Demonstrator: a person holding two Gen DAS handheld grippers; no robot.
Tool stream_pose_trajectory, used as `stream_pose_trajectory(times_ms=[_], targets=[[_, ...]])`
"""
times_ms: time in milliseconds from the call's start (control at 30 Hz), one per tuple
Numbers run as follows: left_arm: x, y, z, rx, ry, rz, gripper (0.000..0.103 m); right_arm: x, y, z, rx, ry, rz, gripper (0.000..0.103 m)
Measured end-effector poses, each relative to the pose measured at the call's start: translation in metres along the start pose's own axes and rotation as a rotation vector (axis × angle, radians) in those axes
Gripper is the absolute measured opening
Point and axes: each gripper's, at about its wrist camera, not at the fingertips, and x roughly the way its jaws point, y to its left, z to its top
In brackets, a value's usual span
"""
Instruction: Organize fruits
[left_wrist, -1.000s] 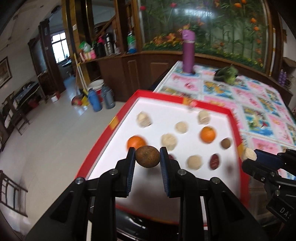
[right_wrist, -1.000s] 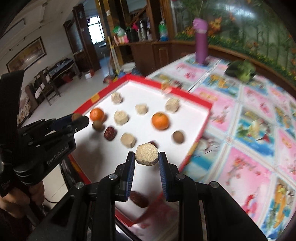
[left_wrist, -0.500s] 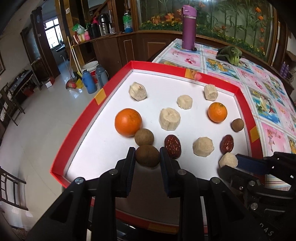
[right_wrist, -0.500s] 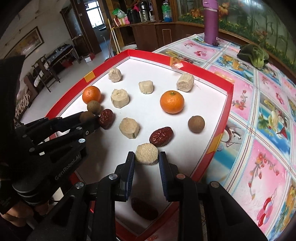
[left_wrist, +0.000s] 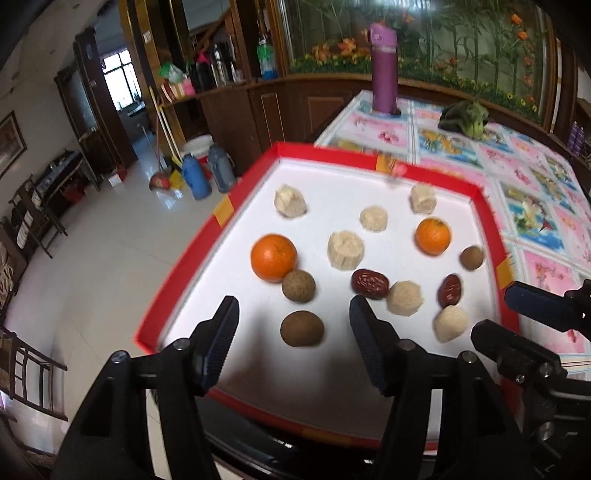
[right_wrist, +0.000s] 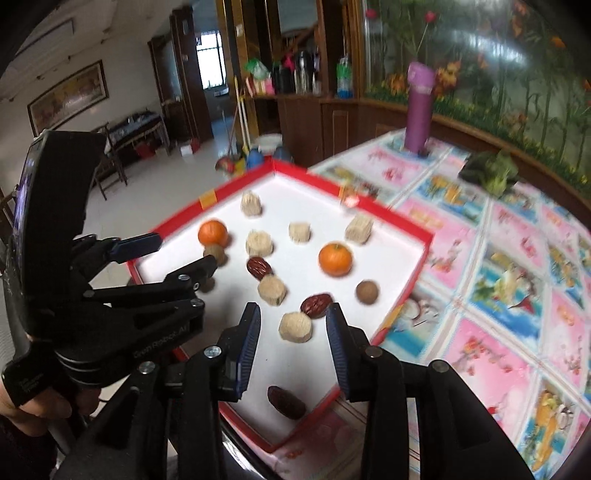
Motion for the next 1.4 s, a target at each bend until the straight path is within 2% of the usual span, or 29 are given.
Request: stream_pose_trajectory(times_ms=[33,100,233,300,400,500,567,767,967,1400], targets=[[-0.01,0.001,0.001,-0.007,-0.025,0.007,0.065,-0.006,0.0,0.001,-0.003,-0.018,-0.01,0.037],[-0.028,0.002,0.002,-0.017,-0.067,0.028,0.083,-0.021,0.0,0.001,-0.005,-0.055,-0.024,0.037],[-0.07,0.005,0.004,-0.035,-0.181,0.066,0.09,-0.053,0.002,0.001,-0.013,-0.135,-0.066,0.04],[-0.087,0.007,0.005,-0.049,-0.213,0.092,0.103,-0.072,0.003,0.001,-0.026,-0.185,-0.084,0.041],[-0.121,0.011,0.004,-0.073,-0.298,0.1,0.103,-0.096,0.006,-0.001,-0.04,-0.248,-0.115,0.052],[-0.14,0.012,0.003,-0.091,-0.325,0.1,0.103,-0.119,0.002,-0.003,-0.013,-0.31,-0.109,0.055],[-0.154,0.011,0.001,-0.079,-0.341,0.098,0.103,-0.132,0.001,-0.003,0.0,-0.339,-0.112,0.064],[-0.18,0.004,-0.007,-0.054,-0.371,0.069,0.103,-0.15,0.008,-0.007,0.003,-0.393,-0.13,0.067],[-0.209,0.004,-0.016,-0.066,-0.431,0.079,0.103,-0.159,0.012,-0.01,0.011,-0.414,-0.146,0.069],[-0.221,0.003,-0.022,-0.069,-0.45,0.1,0.103,-0.165,0.017,-0.016,0.015,-0.42,-0.134,0.075]])
